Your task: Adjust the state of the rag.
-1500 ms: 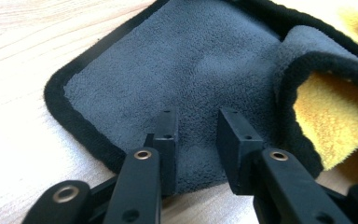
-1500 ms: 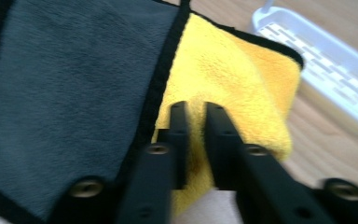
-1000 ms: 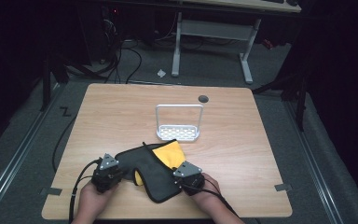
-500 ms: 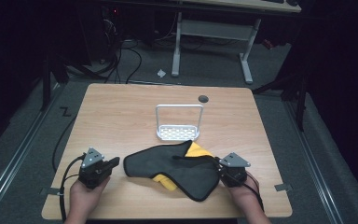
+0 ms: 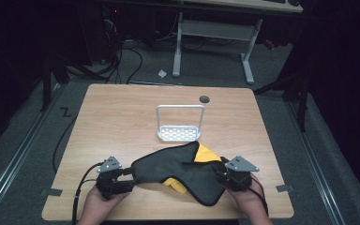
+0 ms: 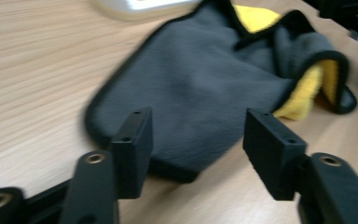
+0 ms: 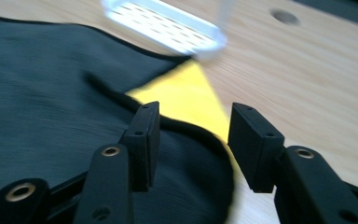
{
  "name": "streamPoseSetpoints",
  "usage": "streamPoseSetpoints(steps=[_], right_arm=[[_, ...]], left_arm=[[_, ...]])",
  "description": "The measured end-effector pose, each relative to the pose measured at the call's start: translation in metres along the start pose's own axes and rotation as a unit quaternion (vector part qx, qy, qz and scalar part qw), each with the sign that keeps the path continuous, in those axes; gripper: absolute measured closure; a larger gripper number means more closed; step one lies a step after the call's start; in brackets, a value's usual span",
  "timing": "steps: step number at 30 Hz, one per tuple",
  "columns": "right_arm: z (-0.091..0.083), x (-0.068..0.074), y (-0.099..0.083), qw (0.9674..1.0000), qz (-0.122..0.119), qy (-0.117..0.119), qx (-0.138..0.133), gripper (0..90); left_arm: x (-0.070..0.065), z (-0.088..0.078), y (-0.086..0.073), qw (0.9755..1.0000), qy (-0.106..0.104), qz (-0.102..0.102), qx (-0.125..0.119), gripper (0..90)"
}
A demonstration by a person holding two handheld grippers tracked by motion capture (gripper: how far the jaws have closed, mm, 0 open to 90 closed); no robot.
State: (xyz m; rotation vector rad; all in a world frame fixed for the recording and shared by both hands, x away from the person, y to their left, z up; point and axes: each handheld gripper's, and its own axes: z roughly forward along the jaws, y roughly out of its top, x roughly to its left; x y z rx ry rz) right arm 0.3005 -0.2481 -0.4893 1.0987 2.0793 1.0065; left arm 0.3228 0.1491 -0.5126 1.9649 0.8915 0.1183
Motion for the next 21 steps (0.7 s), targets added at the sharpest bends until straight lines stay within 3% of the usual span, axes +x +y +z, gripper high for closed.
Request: streamPoseSetpoints(steps=[3, 5, 6, 8, 11, 13, 14, 17, 21], right_arm=[[0.0, 0.021, 0.007, 0.9993, -0.016, 0.032, -0.013, 52.6], [0.002, 0.033, 0.011, 0.9981, -0.026, 0.053, -0.015, 51.9], [0.006, 0.041, 0.012, 0.9974, -0.037, 0.062, -0.011, 51.7], [0.01, 0.043, 0.01, 0.9971, -0.041, 0.065, -0.002, 51.8], [0.014, 0.041, 0.008, 0.9972, -0.041, 0.063, 0.006, 52.9], [0.021, 0.034, 0.002, 0.9976, -0.044, 0.049, 0.022, 57.0], [0.021, 0.034, 0.002, 0.9976, -0.044, 0.049, 0.022, 57.0], [0.033, 0.025, -0.005, 0.9966, -0.037, 0.048, 0.056, 63.5], [0.045, 0.023, -0.01, 0.9932, -0.047, 0.051, 0.093, 67.8]], left_arm=[[-0.009, 0.018, -0.003, 0.9978, 0.039, 0.03, 0.044, 39.9], [-0.011, 0.027, -0.004, 0.9959, 0.054, 0.038, 0.062, 58.5], [-0.011, 0.028, -0.004, 0.9963, 0.051, 0.033, 0.061, 77.1], [-0.011, 0.028, -0.002, 0.9965, 0.056, 0.035, 0.051, 85.2], [-0.01, 0.014, 0.008, 0.9981, 0.049, 0.03, 0.022, 85.7], [-0.009, -0.002, 0.018, 0.9989, 0.041, 0.023, -0.002, 85.6], [-0.008, -0.01, 0.024, 0.9986, 0.045, 0.027, -0.011, 85.6], [-0.006, -0.031, 0.043, 0.998, 0.048, 0.025, -0.034, 85.2], [0.001, -0.042, 0.069, 0.9966, 0.059, 0.03, -0.049, 84.9]])
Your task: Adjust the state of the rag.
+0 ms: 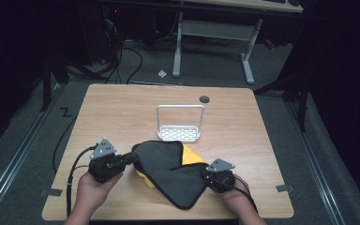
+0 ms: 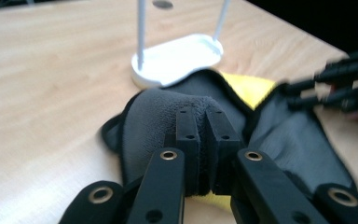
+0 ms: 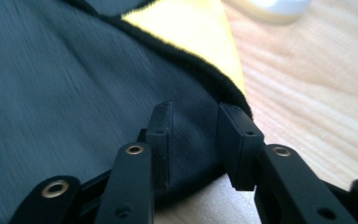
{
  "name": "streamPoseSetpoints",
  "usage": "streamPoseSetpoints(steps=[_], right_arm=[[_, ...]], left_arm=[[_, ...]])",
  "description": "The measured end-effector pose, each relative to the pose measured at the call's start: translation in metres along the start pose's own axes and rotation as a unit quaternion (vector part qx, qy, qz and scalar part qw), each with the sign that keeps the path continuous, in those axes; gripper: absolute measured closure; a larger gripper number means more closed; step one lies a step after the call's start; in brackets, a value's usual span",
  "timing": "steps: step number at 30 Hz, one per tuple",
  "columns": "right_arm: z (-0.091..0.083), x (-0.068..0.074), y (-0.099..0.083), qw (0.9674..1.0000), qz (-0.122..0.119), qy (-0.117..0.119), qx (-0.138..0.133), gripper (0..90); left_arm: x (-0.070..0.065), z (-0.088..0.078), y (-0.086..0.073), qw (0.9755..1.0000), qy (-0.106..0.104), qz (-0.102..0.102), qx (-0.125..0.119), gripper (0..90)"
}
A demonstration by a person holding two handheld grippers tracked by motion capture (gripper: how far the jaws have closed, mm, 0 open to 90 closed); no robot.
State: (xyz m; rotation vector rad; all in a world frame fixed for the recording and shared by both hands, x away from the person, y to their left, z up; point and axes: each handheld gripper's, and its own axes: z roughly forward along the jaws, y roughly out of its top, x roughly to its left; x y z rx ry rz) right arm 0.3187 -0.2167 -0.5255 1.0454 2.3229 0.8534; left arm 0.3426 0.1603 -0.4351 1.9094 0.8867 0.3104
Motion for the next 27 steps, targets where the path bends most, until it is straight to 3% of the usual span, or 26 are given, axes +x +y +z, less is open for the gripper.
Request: streamPoseSetpoints(steps=[2, 4, 7, 11, 13, 17, 19, 21, 24, 27], right_arm=[[0.001, -0.001, 0.0, 1.0, 0.004, 0.002, 0.0, 70.1], [0.001, -0.002, 0.001, 1.0, -0.001, -0.004, 0.006, 77.7], [0.0, -0.011, 0.0, 0.9991, -0.003, -0.038, 0.019, 79.8], [-0.006, -0.034, -0.011, 0.9969, 0.032, -0.068, 0.022, 77.3], [-0.014, -0.041, -0.013, 0.9958, 0.052, -0.075, 0.007, 73.0], [-0.025, -0.037, -0.008, 0.9954, 0.054, -0.076, -0.022, 69.2], [-0.029, -0.031, -0.004, 0.9957, 0.049, -0.068, -0.038, 67.9], [-0.03, -0.023, 0.0, 0.9965, 0.041, -0.055, -0.049, 67.2], [-0.029, -0.009, 0.006, 0.9974, 0.019, -0.045, -0.053, 66.3], [-0.019, -0.001, 0.013, 0.9981, 0.003, -0.042, -0.046, 62.8]], left_arm=[[0.006, 0.003, 0.01, 0.9998, -0.008, -0.012, -0.01, 84.8], [0.014, 0.015, 0.016, 0.9996, -0.012, -0.025, -0.005, 84.4], [0.019, 0.03, 0.014, 0.9993, -0.004, -0.035, 0.007, 81.2], [0.028, 0.044, 0.002, 0.9979, -0.001, -0.065, 0.003, 70.3], [0.029, 0.043, -0.004, 0.9973, 0.005, -0.073, -0.004, 62.1], [0.028, 0.023, -0.022, 0.9945, 0.026, -0.091, -0.045, 57.7], [0.026, 0.01, -0.034, 0.9924, 0.046, -0.099, -0.058, 56.4], [0.024, 0.001, -0.048, 0.9904, 0.051, -0.111, -0.066, 55.8], [0.018, 0.005, -0.065, 0.9916, 0.038, -0.12, -0.029, 59.4], [0.011, 0.022, -0.071, 0.9938, 0.028, -0.108, 0.002, 59.2]])
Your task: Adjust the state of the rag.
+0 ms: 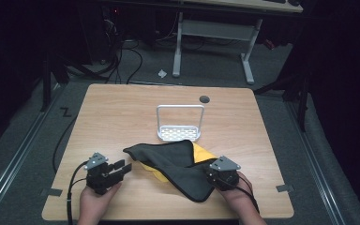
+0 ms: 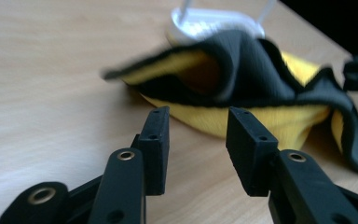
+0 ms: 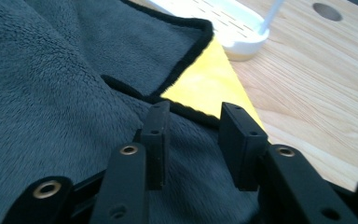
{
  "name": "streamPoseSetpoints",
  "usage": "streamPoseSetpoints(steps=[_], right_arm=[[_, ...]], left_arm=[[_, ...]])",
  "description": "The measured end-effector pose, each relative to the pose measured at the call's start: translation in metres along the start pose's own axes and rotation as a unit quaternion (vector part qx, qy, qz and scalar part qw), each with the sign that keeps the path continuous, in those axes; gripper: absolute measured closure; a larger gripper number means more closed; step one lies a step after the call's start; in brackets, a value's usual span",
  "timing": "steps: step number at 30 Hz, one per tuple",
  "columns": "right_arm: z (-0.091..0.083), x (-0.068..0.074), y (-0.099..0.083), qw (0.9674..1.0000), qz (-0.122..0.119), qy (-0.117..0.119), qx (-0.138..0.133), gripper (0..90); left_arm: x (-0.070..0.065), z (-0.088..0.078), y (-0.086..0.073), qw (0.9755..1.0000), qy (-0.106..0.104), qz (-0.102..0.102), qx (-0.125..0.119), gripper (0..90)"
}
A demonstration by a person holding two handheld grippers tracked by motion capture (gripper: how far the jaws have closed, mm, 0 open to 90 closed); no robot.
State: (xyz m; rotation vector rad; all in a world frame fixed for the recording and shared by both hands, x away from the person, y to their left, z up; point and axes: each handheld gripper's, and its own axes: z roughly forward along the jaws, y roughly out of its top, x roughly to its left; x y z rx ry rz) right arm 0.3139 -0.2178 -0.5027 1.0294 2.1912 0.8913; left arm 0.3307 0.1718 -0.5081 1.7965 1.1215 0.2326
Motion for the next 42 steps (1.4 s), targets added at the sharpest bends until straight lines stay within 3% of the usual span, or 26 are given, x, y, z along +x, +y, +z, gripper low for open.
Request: streamPoseSetpoints(steps=[2, 3, 4, 5, 9, 10, 11, 12, 14, 17, 19, 22, 23, 24, 26, 29, 32, 34, 35, 37, 40, 42], right_arm=[[0.016, -0.002, 0.003, 0.9999, 0.005, 0.008, 0.011, 55.3], [0.016, -0.002, 0.003, 0.9999, 0.005, 0.008, 0.011, 55.3], [0.024, -0.003, 0.003, 0.9988, 0.025, 0.036, 0.021, 53.3], [0.026, -0.001, 0.001, 0.9981, 0.031, 0.047, 0.026, 53.3], [0.032, 0.005, -0.004, 0.9967, 0.022, 0.065, 0.044, 54.5], [0.032, 0.007, -0.005, 0.9967, 0.021, 0.067, 0.041, 56.6], [0.031, 0.009, -0.005, 0.9968, 0.022, 0.065, 0.042, 56.6], [0.031, 0.009, -0.005, 0.9968, 0.022, 0.065, 0.042, 56.6], [0.031, 0.009, -0.006, 0.9969, 0.021, 0.064, 0.041, 56.6], [0.031, 0.009, -0.006, 0.9967, 0.023, 0.066, 0.04, 56.6], [0.03, 0.009, -0.006, 0.9969, 0.021, 0.064, 0.04, 56.7], [0.03, 0.01, -0.006, 0.9972, 0.016, 0.06, 0.041, 57.1], [0.029, 0.011, -0.006, 0.9974, 0.013, 0.058, 0.041, 57.3], [0.029, 0.011, -0.006, 0.9974, 0.01, 0.057, 0.042, 57.5], [0.029, 0.011, -0.005, 0.9975, 0.01, 0.056, 0.042, 57.6], [0.029, 0.008, -0.005, 0.9979, 0.005, 0.046, 0.046, 58.1], [0.027, -0.006, -0.01, 0.9982, 0.018, 0.025, 0.051, 59.1], [0.025, -0.017, -0.014, 0.998, 0.031, 0.015, 0.053, 59.2], [0.025, -0.022, -0.016, 0.9978, 0.037, 0.01, 0.054, 59.2], [0.023, -0.032, -0.019, 0.9968, 0.053, -0.001, 0.06, 59.4], [0.02, -0.037, -0.023, 0.996, 0.066, -0.003, 0.06, 59.9], [0.017, -0.037, -0.025, 0.9962, 0.064, -0.006, 0.058, 61.3]], left_arm=[[-0.002, 0.012, 0.001, 0.9999, -0.009, -0.001, 0.005, 52.7], [-0.002, 0.019, 0.003, 0.9997, -0.021, -0.01, 0.003, 52.7], [-0.001, 0.026, 0.004, 0.9993, -0.032, -0.019, 0.006, 45.5], [-0.002, 0.033, 0.006, 0.9992, -0.034, -0.02, 0.007, 43.5], [-0.007, 0.058, 0.012, 0.9987, -0.039, -0.015, 0.03, 39.7], [-0.008, 0.063, 0.013, 0.9984, -0.037, -0.018, 0.039, 39.7], [-0.011, 0.072, 0.013, 0.9978, -0.022, -0.019, 0.06, 48.6], [-0.011, 0.072, 0.013, 0.9978, -0.022, -0.019, 0.06, 55.8], [-0.012, 0.076, 0.012, 0.9978, -0.014, -0.014, 0.064, 58.2], [-0.014, 0.074, 0.01, 0.9975, -0.001, 0.003, 0.071, 77.6], [-0.012, 0.068, 0.01, 0.9973, 0.002, 0.009, 0.073, 81.5], [-0.013, 0.046, 0.014, 0.9983, -0.001, 0.01, 0.057, 82.2], [-0.014, 0.025, 0.017, 0.999, 0.002, 0.016, 0.041, 81.8], [-0.014, 0.025, 0.017, 0.999, 0.002, 0.016, 0.041, 81.2], [-0.012, 0.007, 0.017, 0.9994, 0.005, 0.012, 0.032, 80.9], [-0.011, -0.01, 0.012, 0.9993, 0.016, 0.025, 0.023, 81.1], [-0.009, -0.019, 0.013, 0.9997, 0.014, 0.016, 0.013, 81.0], [-0.004, -0.019, 0.018, 0.9998, 0.01, 0.009, 0.016, 80.3], [0.002, -0.012, 0.022, 0.9995, 0.009, 0.001, 0.032, 79.7], [0.005, -0.006, 0.023, 0.9992, 0.009, -0.003, 0.039, 78.4], [0.015, 0.013, 0.019, 0.9964, 0.006, -0.024, 0.081, 73.9], [0.016, 0.019, 0.012, 0.9953, 0.012, -0.019, 0.095, 71.6]])
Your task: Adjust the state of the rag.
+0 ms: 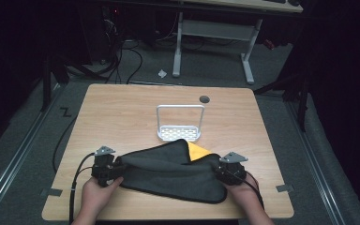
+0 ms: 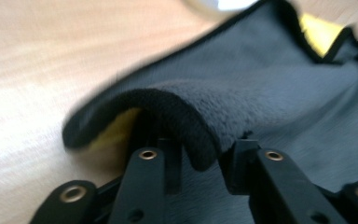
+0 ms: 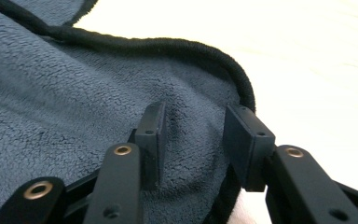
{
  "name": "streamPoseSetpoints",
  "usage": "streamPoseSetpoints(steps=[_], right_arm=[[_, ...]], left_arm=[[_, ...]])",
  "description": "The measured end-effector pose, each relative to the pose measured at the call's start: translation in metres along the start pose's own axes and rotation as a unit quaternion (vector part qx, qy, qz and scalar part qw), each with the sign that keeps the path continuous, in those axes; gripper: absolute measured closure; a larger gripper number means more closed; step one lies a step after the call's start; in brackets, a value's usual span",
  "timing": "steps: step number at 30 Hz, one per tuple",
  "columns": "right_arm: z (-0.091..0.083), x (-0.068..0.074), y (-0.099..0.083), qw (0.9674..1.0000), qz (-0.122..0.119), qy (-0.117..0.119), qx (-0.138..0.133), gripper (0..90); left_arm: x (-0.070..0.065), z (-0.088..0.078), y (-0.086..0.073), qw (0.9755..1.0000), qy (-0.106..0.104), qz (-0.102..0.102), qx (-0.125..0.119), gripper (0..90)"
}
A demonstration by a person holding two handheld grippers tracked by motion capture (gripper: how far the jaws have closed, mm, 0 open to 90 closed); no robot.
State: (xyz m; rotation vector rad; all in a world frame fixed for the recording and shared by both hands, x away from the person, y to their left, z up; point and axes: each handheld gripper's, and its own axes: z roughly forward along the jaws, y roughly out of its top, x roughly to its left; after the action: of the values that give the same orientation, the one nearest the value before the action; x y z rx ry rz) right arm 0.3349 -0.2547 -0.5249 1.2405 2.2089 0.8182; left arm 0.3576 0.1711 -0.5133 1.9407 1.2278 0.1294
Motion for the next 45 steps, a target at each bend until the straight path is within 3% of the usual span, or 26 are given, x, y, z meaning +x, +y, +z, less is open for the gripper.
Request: streamPoseSetpoints(steps=[4, 6, 10, 13, 22, 24, 28, 31, 33, 34, 35, 38, 39, 40, 41, 42, 43, 45], right_arm=[[-0.005, 0.007, 0.003, 0.9996, -0.007, 0.01, -0.023, 63.5], [-0.002, 0.014, 0.008, 0.9991, -0.018, 0.02, -0.033, 65.1], [0.011, 0.027, 0.018, 0.9987, -0.043, 0.022, -0.017, 69.4], [0.01, 0.028, 0.013, 0.9987, -0.044, 0.027, -0.007, 70.0], [-0.012, 0.027, -0.006, 0.9985, -0.037, 0.041, 0.0, 66.6], [-0.014, 0.031, 0.001, 0.9976, -0.037, 0.049, -0.032, 63.0], [-0.006, 0.038, 0.02, 0.9962, -0.029, 0.064, -0.052, 55.9], [0.012, 0.046, 0.032, 0.9957, -0.039, 0.075, -0.036, 51.1], [0.025, 0.05, 0.033, 0.9965, -0.051, 0.066, -0.011, 58.5], [0.026, 0.049, 0.035, 0.9961, -0.049, 0.073, -0.008, 76.9], [0.024, 0.05, 0.037, 0.9964, -0.062, 0.057, -0.011, 82.2], [0.021, 0.043, 0.04, 0.9975, -0.056, 0.037, -0.021, 85.3], [0.018, 0.034, 0.043, 0.9982, -0.047, 0.021, -0.032, 85.7], [0.014, 0.011, 0.048, 0.9988, -0.006, -0.006, -0.048, 84.9], [0.014, 0.011, 0.048, 0.9988, -0.006, -0.006, -0.048, 84.9], [0.014, -0.002, 0.05, 0.9983, 0.007, -0.028, -0.051, 83.1], [0.014, -0.024, 0.05, 0.9972, 0.025, -0.055, -0.044, 72.9], [0.011, -0.031, 0.049, 0.9966, 0.033, -0.062, -0.044, 71.6]], left_arm=[[0.001, 0.002, -0.013, 0.9997, 0.022, 0.011, 0.008, 60.9], [0.003, 0.001, -0.018, 0.9992, 0.035, 0.021, -0.002, 57.7], [0.005, -0.001, -0.024, 0.9979, 0.054, 0.027, -0.021, 54.4], [-0.004, -0.007, -0.034, 0.997, 0.066, 0.035, -0.021, 53.1], [-0.029, -0.031, -0.066, 0.9984, 0.05, 0.027, -0.004, 53.1], [-0.028, -0.035, -0.069, 0.9989, 0.043, 0.019, -0.005, 52.6], [-0.023, -0.034, -0.068, 0.9994, 0.031, 0.009, -0.012, 51.8], [-0.02, -0.032, -0.066, 0.9994, 0.028, 0.01, -0.018, 51.0], [-0.018, -0.032, -0.066, 0.9994, 0.026, 0.01, -0.019, 51.2], [-0.018, -0.032, -0.066, 0.9995, 0.025, 0.01, -0.018, 51.3], [-0.018, -0.032, -0.066, 0.9995, 0.024, 0.011, -0.018, 51.3], [-0.02, -0.034, -0.067, 0.9995, 0.026, 0.011, -0.014, 51.1], [-0.021, -0.035, -0.068, 0.9996, 0.025, 0.01, -0.013, 51.0], [-0.023, -0.035, -0.069, 0.9996, 0.024, 0.009, -0.011, 50.6], [-0.024, -0.036, -0.07, 0.9996, 0.024, 0.013, -0.008, 50.6], [-0.025, -0.037, -0.071, 0.9996, 0.026, 0.012, -0.006, 50.6], [-0.027, -0.038, -0.072, 0.9995, 0.027, 0.014, -0.005, 50.6], [-0.028, -0.04, -0.074, 0.9996, 0.025, 0.015, -0.003, 50.6]])
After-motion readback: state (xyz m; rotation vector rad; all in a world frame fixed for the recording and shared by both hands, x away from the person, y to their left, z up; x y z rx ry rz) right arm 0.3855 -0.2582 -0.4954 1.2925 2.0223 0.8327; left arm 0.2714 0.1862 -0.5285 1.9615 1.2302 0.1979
